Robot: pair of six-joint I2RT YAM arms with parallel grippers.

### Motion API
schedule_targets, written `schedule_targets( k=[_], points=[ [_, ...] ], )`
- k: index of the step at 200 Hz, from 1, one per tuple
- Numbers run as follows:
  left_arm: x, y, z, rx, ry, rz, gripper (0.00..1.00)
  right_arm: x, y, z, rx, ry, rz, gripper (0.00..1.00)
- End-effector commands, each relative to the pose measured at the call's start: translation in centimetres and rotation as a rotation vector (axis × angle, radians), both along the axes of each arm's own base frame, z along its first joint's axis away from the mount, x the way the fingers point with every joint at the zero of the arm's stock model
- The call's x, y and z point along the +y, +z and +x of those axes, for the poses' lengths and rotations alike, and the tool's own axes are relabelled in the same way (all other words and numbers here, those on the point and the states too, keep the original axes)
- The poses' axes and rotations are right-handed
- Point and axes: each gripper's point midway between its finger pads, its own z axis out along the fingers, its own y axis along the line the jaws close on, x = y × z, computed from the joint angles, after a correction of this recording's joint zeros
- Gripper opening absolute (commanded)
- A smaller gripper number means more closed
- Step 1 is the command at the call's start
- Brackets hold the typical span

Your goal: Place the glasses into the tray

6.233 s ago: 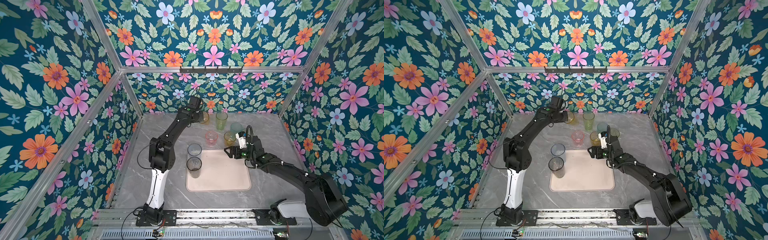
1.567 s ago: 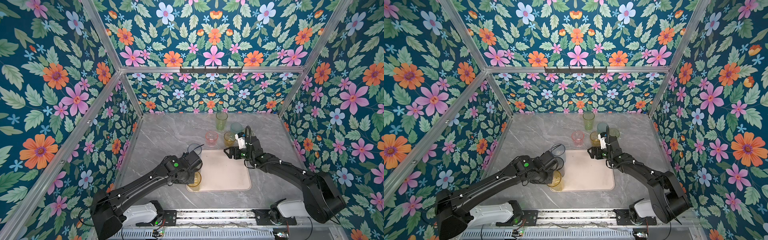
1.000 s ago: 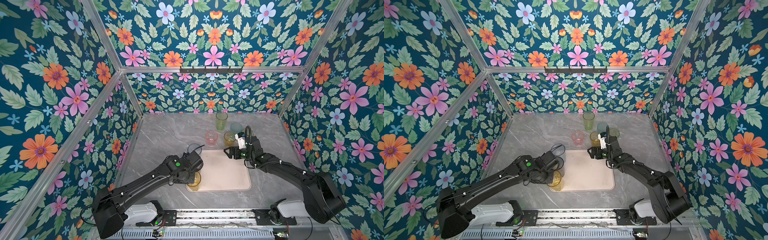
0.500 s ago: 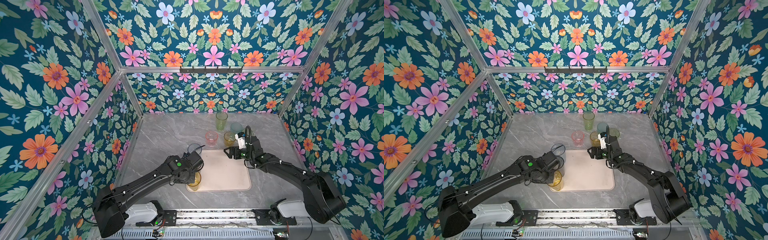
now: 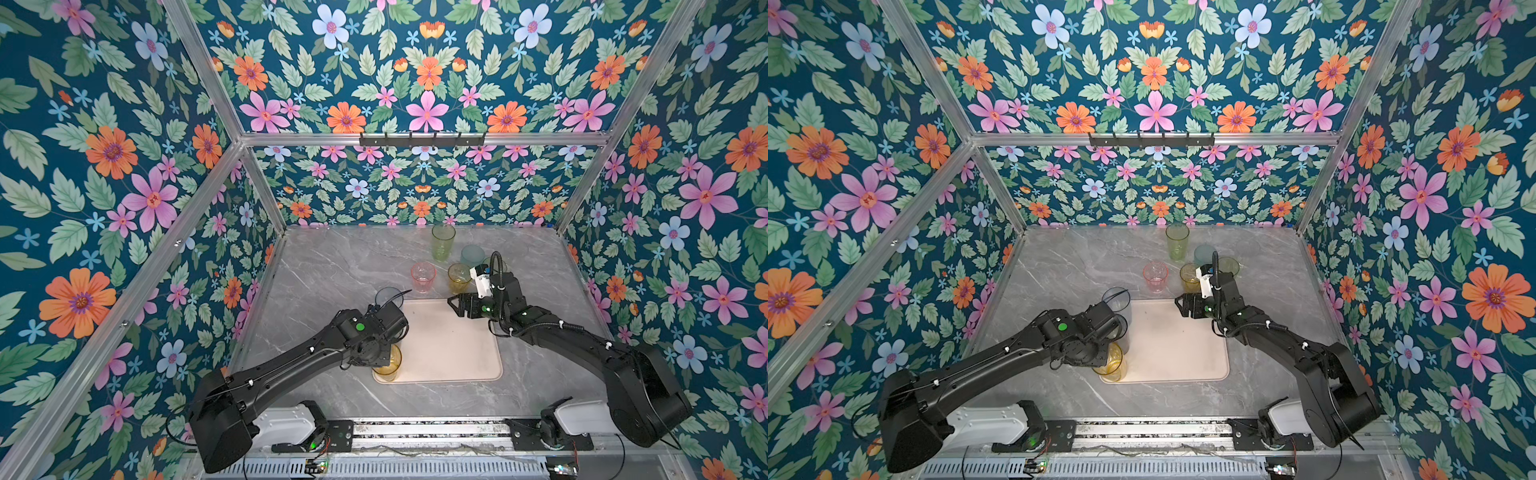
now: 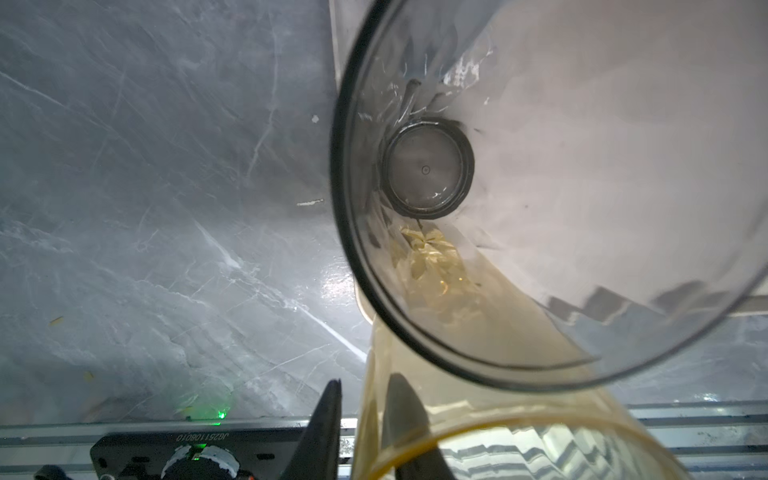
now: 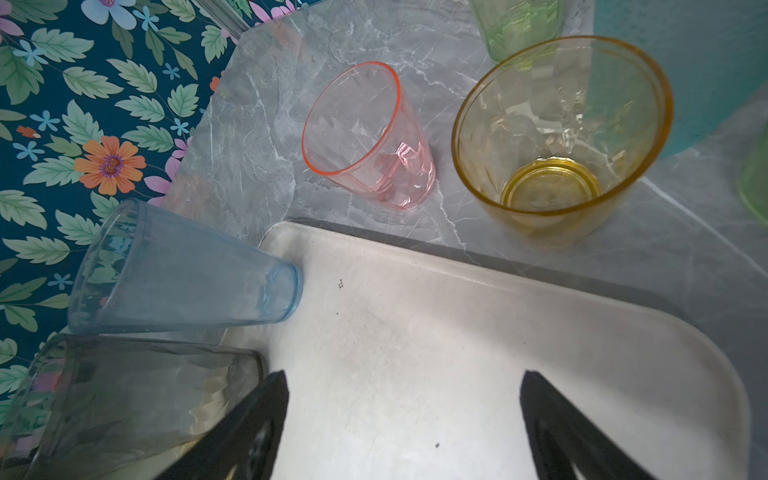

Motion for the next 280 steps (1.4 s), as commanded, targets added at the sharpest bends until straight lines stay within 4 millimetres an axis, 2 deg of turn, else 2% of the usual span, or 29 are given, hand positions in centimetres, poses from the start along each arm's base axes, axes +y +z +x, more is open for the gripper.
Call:
schedule_targets(
  k=[1,30,78,164,280],
  points=[
    [0.5,0.5,0.1,-0.01,0.007,0.021,0.27,0.2,0.9,0.5,-0.033,0.003,0.005,0.89],
    [0.3,1.2,0.3,-0.027,0.007,0.007,0.29,0.2,0.9,0.5,-0.032,0.002,0.005,0.89],
    [0.5,1.0,0.5,-0.034,0.008,0.021,0.29,0.2,0.9,0.5,-0.032,0.003,0.005,0.89],
    [0.3,0.9,1.4,-0.056,-0.001,0.054,0.16,0.1,1.0,0.4,-0.035,0.003,0.003,0.89],
    [0.3,1.1,1.4,-0.048,-0.015,0.066,0.13,0.1,1.0,0.4,-0.035,0.003,0.002,0.89]
  ],
)
